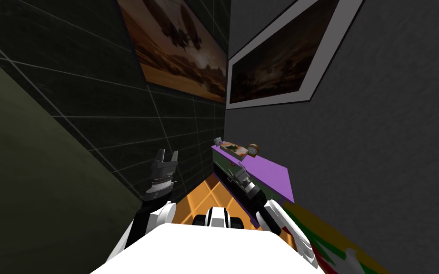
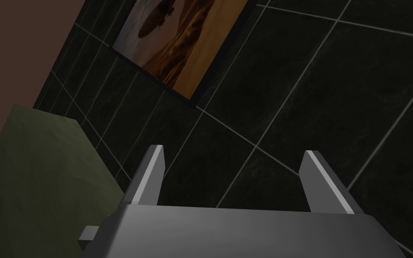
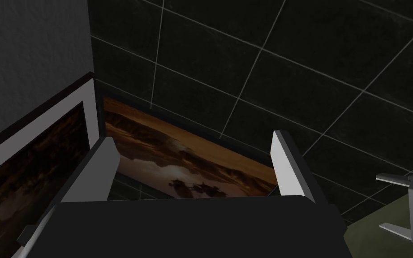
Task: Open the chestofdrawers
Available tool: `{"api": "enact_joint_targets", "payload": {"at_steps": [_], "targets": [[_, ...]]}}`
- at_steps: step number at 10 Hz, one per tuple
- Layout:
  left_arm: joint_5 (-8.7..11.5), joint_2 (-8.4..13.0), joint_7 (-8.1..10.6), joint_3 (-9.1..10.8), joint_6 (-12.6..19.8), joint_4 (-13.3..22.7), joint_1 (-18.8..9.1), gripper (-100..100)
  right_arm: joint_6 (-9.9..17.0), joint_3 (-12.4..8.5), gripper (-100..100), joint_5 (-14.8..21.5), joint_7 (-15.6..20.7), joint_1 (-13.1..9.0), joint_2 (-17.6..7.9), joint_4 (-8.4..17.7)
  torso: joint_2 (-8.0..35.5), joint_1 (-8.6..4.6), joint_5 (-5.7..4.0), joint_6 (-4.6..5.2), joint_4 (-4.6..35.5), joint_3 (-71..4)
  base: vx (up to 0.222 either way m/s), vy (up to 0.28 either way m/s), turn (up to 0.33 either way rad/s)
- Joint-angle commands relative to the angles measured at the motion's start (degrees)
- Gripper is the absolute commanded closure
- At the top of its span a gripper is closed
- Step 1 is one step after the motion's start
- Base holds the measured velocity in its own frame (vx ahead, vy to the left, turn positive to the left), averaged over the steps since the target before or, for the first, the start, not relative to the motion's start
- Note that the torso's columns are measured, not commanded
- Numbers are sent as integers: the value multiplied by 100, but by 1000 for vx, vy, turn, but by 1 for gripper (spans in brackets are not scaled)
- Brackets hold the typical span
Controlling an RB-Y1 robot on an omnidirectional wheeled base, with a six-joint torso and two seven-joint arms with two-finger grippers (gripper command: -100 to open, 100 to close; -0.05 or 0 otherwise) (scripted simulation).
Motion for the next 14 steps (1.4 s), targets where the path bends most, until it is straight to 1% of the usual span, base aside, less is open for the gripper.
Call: {"api": "enact_joint_targets", "payload": {"at_steps": [1, 2, 3, 4, 5, 6, 7, 8, 9, 10, 11, 12, 13, 14], "targets": [[0, 0, 0, 0, 0, 0, 0, 0, 180, 131, -100, 228, 369, -78, -122, 142, -3, 3, 1, -1, 0, -1, 33, 7, 29], [0, 0, 0, 0, 0, 0, 0, 0, 319, 236, -100, 421, 560, -164, -232, 298, -1, 3, 1, 0, 0, 0, 38, 5, 52], [0, 0, 0, 0, 0, 0, 0, 0, 319, 236, -100, 421, 655, -164, -232, 298, -2, 2, 0, -2, -1, -1, 31, 1, 33], [0, 0, 0, 0, 0, 0, 0, 0, 459, 340, -100, 615, 856, -250, -344, 459, 1, 1, 1, 0, 0, 0, 34, 3, 57], [0, 0, 0, 0, 0, 0, 0, 0, 459, 340, -100, 615, 940, -250, -344, 459, -1, 1, 0, -1, 0, 0, 32, 3, 33], [0, 0, 0, 0, 0, 0, 0, 0, 600, 445, -100, 807, 1131, -336, -460, 623, 0, 2, 1, 0, 0, 0, 39, 3, 59], [0, 0, 0, 0, 0, 0, 0, 0, 600, 445, -100, 807, 1223, -336, -460, 623, -3, 2, 0, -2, -1, -1, 31, 4, 35], [0, 0, 0, 0, 0, 0, 0, 0, 739, 548, -100, 997, 1424, -423, -580, 788, 0, 2, 1, 0, 0, 0, 34, 9, 53], [0, 0, 0, 0, 0, 0, 0, 0, 739, 548, -100, 997, 1503, -423, -580, 788, -2, 4, 1, -2, 0, 0, 29, 6, 33], [0, 0, 0, 0, 0, 0, 0, 0, 878, 649, -100, 1183, 1699, -508, -705, 954, 0, 2, 1, 0, 0, 0, 37, 2, 55], [0, 0, 0, 0, 0, 0, 0, 0, 878, 649, -100, 1183, 1779, -508, -705, 954, -1, 0, 0, 0, 0, 0, 33, 0, 30], [0, 0, 0, 0, 0, 0, 0, 0, 1014, 748, -100, 1366, 1996, -593, -834, 1118, -1, 0, 0, -1, 0, 0, 37, 4, 63], [0, 0, 0, 0, 0, 0, 0, 0, 1014, 748, -100, 1366, 2048, -593, -834, 1118, -3, 3, 0, -2, -1, -1, 29, 3, 29], [0, 0, 0, 0, 0, 0, 0, 0, 1146, 845, -100, 1544, 2296, -675, -963, 1280, 1, 2, 1, 0, 0, 0, 32, 2, 50]]}}
